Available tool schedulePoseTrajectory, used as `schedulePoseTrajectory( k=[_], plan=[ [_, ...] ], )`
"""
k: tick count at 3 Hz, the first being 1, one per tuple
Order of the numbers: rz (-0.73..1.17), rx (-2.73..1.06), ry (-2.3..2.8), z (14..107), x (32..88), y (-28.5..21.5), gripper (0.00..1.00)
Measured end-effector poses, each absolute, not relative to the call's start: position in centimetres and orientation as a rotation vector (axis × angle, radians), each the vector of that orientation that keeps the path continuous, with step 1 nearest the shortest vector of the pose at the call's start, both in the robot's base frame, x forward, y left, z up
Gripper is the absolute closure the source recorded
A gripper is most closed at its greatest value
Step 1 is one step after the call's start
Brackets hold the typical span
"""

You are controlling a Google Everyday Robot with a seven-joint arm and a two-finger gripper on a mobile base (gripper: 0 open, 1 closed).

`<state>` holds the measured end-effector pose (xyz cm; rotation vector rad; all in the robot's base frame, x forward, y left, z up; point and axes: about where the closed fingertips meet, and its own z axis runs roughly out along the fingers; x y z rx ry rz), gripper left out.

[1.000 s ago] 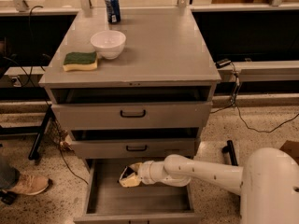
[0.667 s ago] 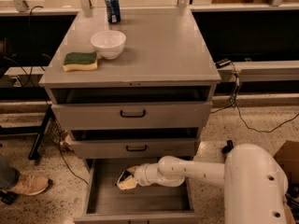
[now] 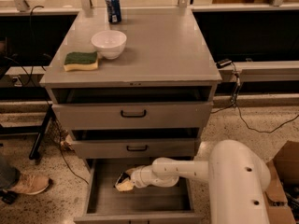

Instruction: Place rxbar chocolate into bottom drawer

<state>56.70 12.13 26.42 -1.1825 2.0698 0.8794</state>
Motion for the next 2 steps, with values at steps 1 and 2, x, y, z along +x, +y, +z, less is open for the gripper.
schedulePoseTrajectory(
  k=[1, 2],
  plan=[
    [0.866, -1.204, 2.08, 24.8, 56.6, 13.1, 0.03],
    [0.873, -1.229, 2.079, 23.5, 56.4, 14.4, 0.0]
  ],
)
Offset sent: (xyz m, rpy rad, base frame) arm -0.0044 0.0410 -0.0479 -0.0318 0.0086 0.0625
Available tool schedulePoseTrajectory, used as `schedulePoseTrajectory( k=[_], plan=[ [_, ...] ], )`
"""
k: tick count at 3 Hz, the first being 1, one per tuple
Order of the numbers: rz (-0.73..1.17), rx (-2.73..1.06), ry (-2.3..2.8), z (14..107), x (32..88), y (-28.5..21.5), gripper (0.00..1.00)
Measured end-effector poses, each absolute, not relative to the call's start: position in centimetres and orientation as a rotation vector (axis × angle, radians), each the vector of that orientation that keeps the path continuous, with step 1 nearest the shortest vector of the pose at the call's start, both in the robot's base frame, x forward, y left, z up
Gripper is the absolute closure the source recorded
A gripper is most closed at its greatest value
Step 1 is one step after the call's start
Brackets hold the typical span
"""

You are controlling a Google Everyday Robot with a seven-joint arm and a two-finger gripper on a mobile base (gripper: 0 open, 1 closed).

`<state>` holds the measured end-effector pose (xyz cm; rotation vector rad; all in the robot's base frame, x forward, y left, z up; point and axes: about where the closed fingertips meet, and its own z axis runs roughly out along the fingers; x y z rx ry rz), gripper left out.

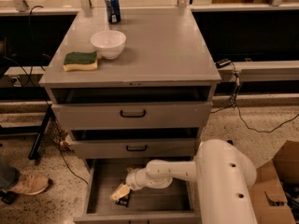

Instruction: Place rxbar chocolate into bottom drawer

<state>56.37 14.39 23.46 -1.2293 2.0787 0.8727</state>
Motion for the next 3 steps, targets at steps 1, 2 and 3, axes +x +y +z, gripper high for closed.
schedulePoseTrajectory(
  k=[1, 2, 3],
  plan=[
    [0.894, -1.242, 2.062, 23.1, 56.2, 15.5, 0.0],
    [0.89, -1.162, 2.057, 25.3, 55.9, 12.2, 0.0],
    [0.815, -1.011, 2.095, 28.1, 55.5, 5.4, 0.0]
  ],
)
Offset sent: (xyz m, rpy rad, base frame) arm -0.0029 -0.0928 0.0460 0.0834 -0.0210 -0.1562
